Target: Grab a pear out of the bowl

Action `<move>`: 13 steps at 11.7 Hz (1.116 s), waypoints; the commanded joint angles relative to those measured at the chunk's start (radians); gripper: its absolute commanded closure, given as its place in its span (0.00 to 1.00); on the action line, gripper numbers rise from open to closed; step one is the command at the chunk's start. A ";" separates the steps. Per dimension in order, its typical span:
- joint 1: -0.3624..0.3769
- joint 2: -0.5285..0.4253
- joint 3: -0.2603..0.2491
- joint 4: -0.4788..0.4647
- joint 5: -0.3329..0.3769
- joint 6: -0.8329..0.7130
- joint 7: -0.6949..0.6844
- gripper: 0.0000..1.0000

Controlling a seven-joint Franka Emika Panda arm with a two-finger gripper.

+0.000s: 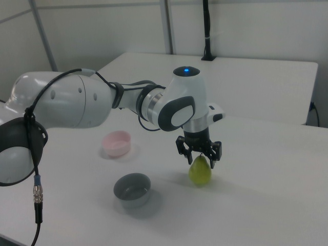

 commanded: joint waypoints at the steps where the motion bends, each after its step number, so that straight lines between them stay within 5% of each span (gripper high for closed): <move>1: 0.014 -0.007 -0.018 0.008 0.013 0.016 -0.024 0.00; 7: 0.046 -0.207 -0.018 0.006 -0.004 -0.209 0.050 0.00; 11: 0.167 -0.411 -0.016 0.009 -0.044 -0.500 0.185 0.00; 13: 0.299 -0.503 -0.082 0.003 -0.044 -0.640 0.227 0.00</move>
